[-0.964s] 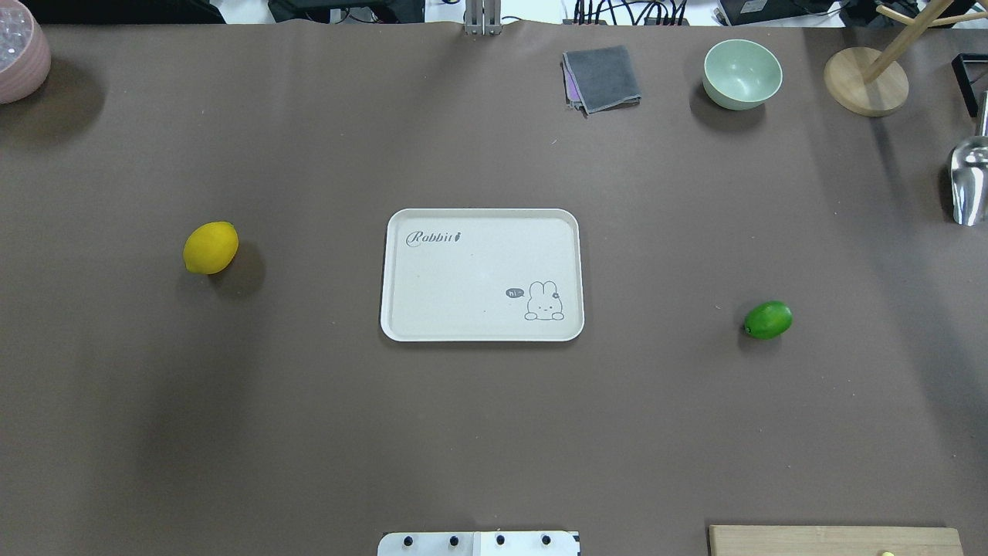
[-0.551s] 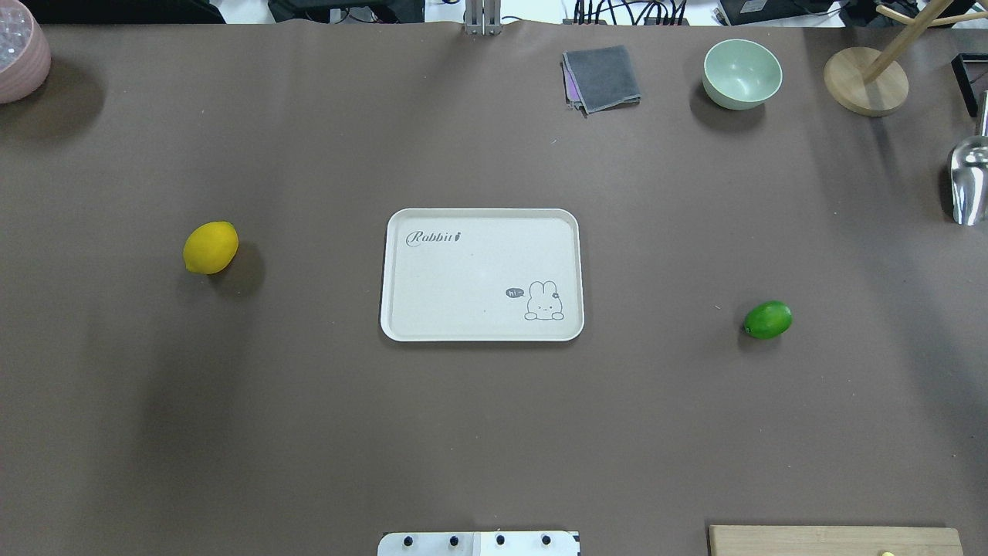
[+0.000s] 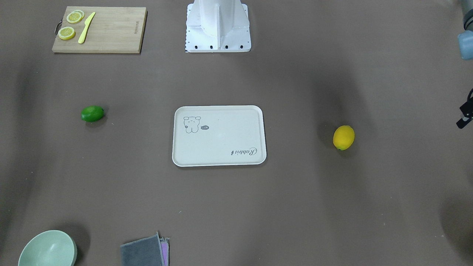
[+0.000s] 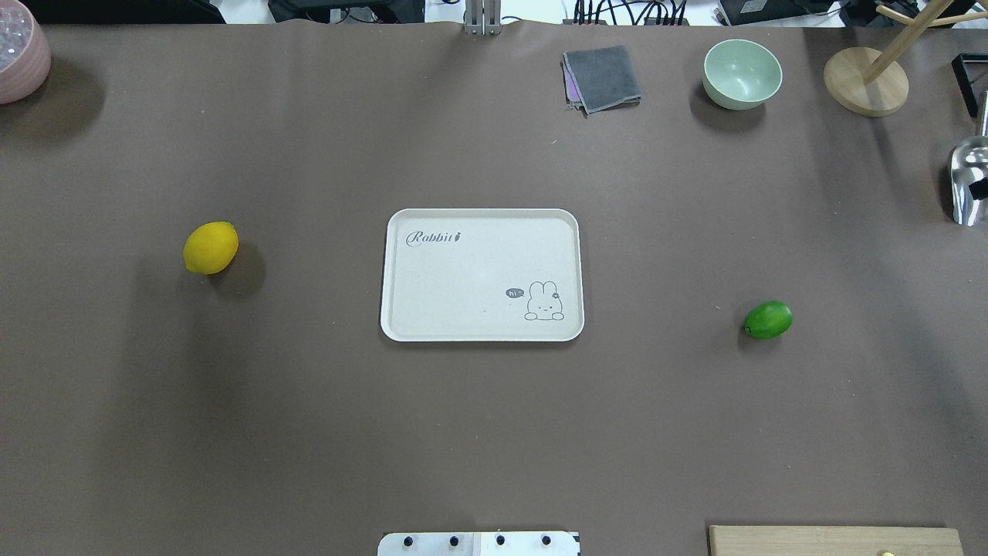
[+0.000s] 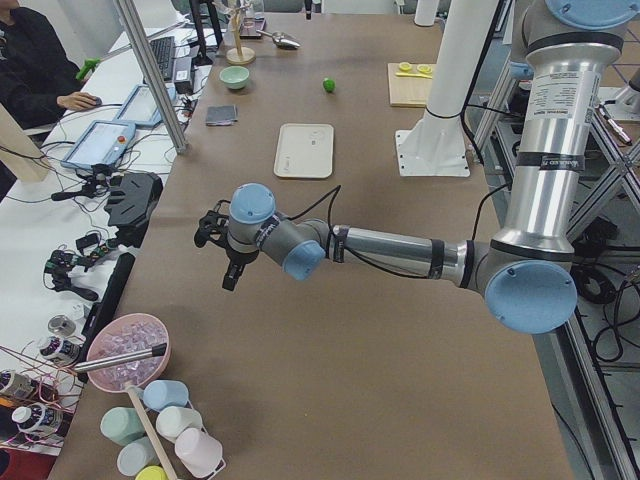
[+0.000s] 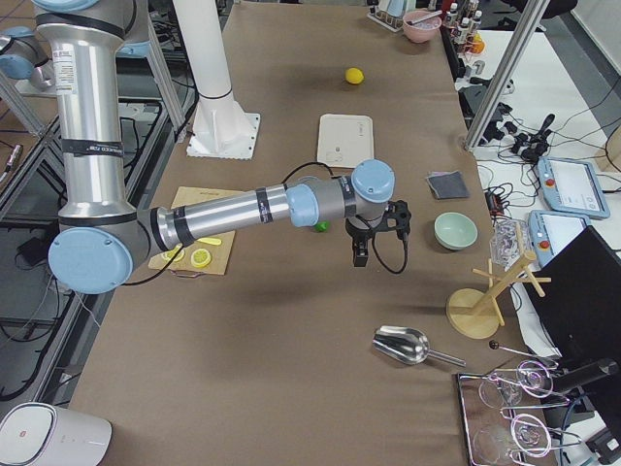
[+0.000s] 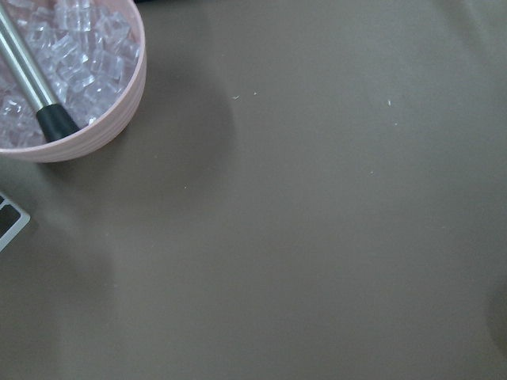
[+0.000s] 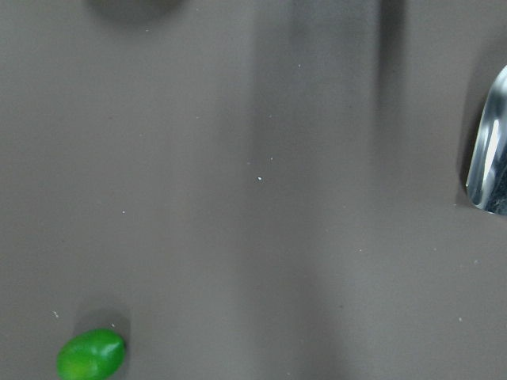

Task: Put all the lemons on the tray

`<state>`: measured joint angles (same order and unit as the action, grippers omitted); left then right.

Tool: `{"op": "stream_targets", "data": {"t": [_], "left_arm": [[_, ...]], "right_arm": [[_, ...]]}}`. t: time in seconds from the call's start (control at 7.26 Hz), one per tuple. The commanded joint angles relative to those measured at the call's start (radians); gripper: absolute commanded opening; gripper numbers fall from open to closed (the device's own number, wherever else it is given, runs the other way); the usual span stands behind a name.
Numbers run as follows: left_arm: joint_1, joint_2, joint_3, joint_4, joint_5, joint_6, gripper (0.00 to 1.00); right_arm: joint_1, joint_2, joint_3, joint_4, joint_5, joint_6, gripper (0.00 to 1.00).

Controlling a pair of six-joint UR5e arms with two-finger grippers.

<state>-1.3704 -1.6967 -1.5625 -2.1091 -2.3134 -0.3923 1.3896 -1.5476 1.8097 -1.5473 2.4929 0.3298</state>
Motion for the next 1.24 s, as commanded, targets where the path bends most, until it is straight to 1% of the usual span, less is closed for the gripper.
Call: {"op": "stream_targets", "data": {"t": [0.0,0.14,0.28,0.41,0.55,0.83,0.96,1.1], "left_arm": [[0.052,-0.053,0.027,-0.008,0.003,-0.08,0.98],[0.078,-0.067,0.035,-0.008,0.008,-0.097,0.98],[0.083,-0.087,0.042,-0.006,0.008,-0.099,0.98],[0.085,-0.113,0.056,-0.005,0.006,-0.1,0.98],[0.099,-0.13,0.056,-0.003,0.006,-0.102,0.98],[0.106,-0.17,0.053,0.003,0.0,-0.14,0.98],[0.112,-0.184,0.053,0.003,-0.001,-0.141,0.98],[0.116,-0.205,0.058,0.006,0.0,-0.141,0.98]], "right_arm": [[-0.123,-0.014,0.002,0.25,-0.07,0.435,1.0],[-0.208,-0.016,0.002,0.31,-0.151,0.66,1.0],[-0.266,-0.016,0.002,0.349,-0.208,0.792,1.0],[-0.302,-0.016,0.005,0.354,-0.226,0.864,1.0],[-0.332,-0.016,0.008,0.354,-0.226,0.899,1.0],[-0.429,-0.017,0.029,0.354,-0.229,1.006,1.0],[-0.475,-0.016,0.03,0.352,-0.239,1.037,1.0],[-0.519,-0.013,0.028,0.352,-0.271,1.09,1.0]]}}
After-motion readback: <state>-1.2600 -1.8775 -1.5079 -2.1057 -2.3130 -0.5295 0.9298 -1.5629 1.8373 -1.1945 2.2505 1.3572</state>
